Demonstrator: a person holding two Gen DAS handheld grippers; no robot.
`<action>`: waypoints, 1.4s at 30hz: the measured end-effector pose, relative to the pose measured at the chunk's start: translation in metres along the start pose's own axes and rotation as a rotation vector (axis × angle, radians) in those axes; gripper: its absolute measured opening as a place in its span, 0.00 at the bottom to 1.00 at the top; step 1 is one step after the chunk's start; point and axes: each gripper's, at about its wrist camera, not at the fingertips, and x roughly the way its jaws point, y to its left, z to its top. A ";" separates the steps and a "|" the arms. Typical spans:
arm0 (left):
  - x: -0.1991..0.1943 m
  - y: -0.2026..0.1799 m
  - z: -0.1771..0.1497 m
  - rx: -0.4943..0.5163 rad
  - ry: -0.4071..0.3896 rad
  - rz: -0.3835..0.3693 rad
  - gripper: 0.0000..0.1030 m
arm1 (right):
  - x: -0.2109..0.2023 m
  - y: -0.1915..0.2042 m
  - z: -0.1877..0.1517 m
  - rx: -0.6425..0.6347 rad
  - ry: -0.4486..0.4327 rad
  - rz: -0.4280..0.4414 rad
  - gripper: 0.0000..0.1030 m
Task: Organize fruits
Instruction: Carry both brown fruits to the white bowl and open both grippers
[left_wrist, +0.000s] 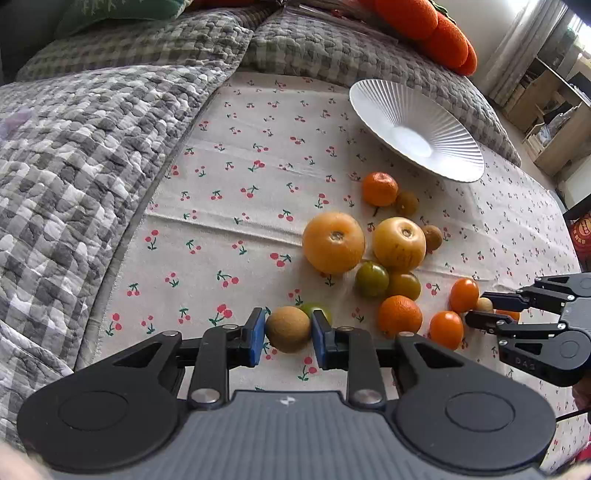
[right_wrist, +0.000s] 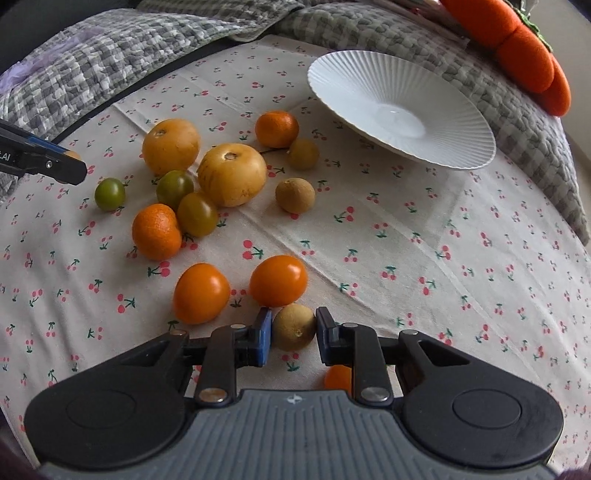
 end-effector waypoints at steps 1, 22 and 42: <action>-0.001 0.000 0.000 -0.002 -0.002 0.001 0.22 | -0.002 -0.003 0.000 0.008 0.000 -0.006 0.22; -0.009 -0.075 0.085 0.024 -0.094 -0.101 0.22 | -0.050 -0.081 0.044 0.305 -0.212 0.054 0.22; 0.090 -0.093 0.147 -0.061 -0.073 -0.170 0.22 | 0.006 -0.097 0.094 0.289 -0.240 0.012 0.22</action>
